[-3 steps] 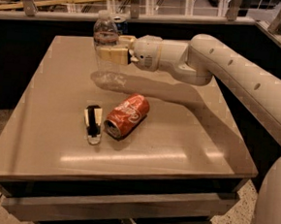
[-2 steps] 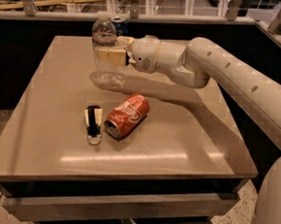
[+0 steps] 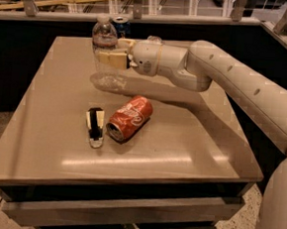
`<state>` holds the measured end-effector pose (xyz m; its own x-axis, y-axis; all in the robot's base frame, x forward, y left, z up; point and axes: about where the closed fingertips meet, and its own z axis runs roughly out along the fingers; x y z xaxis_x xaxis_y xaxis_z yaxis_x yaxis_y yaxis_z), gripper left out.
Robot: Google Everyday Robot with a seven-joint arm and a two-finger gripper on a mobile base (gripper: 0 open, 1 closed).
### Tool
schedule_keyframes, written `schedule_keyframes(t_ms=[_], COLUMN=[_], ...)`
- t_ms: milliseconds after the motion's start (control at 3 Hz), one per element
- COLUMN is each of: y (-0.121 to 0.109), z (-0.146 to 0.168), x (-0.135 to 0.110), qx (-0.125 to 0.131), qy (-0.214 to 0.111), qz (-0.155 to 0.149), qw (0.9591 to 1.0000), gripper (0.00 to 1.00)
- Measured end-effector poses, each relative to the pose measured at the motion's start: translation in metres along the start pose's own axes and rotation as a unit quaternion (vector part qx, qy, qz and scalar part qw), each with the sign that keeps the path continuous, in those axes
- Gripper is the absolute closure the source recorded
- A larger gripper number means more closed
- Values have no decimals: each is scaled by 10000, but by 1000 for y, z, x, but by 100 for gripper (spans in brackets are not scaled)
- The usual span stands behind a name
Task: Pick blue plastic bottle from top drawer and place on counter
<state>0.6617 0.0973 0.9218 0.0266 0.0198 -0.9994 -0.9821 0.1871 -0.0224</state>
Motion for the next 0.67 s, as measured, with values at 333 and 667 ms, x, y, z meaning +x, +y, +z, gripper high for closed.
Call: schedule_keyframes(t_ms=[333, 667], y=[1, 5], z=[-2, -3], x=[3, 11], qx=[-2, -82], qy=[35, 135], qz=[-12, -2], qw=[10000, 9999], gripper=[100, 100])
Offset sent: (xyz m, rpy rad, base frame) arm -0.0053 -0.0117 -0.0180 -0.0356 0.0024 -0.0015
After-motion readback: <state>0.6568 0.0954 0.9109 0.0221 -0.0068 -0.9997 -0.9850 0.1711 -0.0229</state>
